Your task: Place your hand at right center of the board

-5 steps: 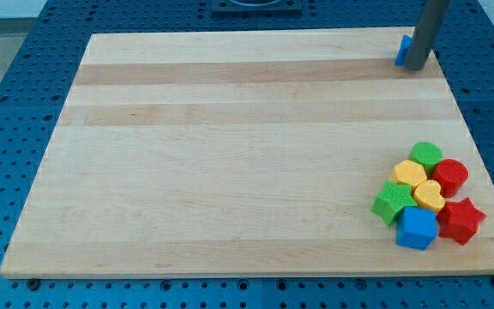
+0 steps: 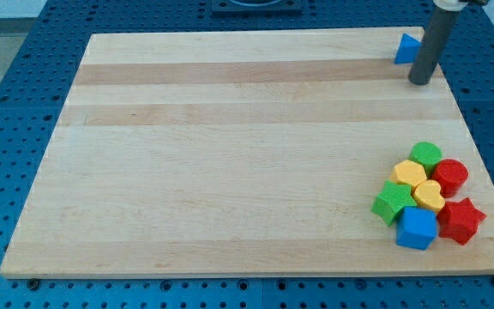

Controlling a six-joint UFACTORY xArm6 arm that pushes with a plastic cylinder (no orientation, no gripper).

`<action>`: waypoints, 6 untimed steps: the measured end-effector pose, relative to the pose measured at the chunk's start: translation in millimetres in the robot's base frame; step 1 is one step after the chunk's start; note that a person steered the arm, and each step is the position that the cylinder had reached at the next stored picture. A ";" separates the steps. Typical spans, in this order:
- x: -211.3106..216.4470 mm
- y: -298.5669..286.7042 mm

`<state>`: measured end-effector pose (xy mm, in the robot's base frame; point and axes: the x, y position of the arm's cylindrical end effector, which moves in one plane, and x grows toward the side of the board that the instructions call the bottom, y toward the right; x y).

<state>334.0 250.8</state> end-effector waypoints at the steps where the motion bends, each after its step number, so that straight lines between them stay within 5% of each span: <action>1: 20.3 -6.1; 6: 49.5 23.6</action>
